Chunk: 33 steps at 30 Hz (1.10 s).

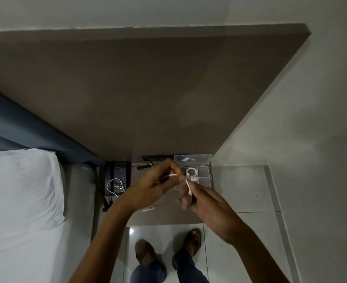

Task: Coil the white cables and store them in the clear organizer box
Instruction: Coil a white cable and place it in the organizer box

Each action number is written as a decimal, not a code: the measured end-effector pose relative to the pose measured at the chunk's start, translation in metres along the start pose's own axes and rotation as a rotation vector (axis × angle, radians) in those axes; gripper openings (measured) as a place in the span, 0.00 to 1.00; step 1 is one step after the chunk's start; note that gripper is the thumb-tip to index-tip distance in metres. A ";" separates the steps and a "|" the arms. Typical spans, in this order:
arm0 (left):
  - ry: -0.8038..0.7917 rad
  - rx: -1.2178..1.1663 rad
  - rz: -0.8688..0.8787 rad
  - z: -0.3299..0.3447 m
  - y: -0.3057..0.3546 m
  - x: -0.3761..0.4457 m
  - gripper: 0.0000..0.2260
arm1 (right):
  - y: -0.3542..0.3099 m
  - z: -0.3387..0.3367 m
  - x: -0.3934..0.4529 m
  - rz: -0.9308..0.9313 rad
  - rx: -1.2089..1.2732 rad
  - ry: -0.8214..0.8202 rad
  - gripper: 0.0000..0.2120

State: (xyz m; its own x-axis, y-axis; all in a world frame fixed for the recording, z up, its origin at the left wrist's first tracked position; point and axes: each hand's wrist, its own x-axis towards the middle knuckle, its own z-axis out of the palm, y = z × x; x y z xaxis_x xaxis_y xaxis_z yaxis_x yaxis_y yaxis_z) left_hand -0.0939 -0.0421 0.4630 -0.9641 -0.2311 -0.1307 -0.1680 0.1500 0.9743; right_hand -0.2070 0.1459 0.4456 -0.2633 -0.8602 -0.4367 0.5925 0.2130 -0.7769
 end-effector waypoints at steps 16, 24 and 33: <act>0.047 0.239 -0.126 -0.006 0.025 -0.026 0.14 | -0.032 0.061 0.035 -0.316 0.103 0.255 0.21; -0.284 0.405 -0.115 -0.044 0.063 -0.022 0.08 | -0.014 0.085 0.026 -0.388 -0.337 0.390 0.18; 0.082 0.420 0.108 -0.074 0.076 -0.004 0.08 | -0.027 0.084 0.015 -0.200 -0.066 0.160 0.17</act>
State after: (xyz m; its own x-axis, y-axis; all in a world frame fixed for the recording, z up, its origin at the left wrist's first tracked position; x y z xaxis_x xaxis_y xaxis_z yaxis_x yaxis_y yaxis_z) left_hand -0.0873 -0.1011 0.5511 -0.9640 -0.2658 -0.0008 -0.1526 0.5511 0.8204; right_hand -0.1630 0.0879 0.4980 -0.4902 -0.8054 -0.3332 0.4667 0.0803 -0.8808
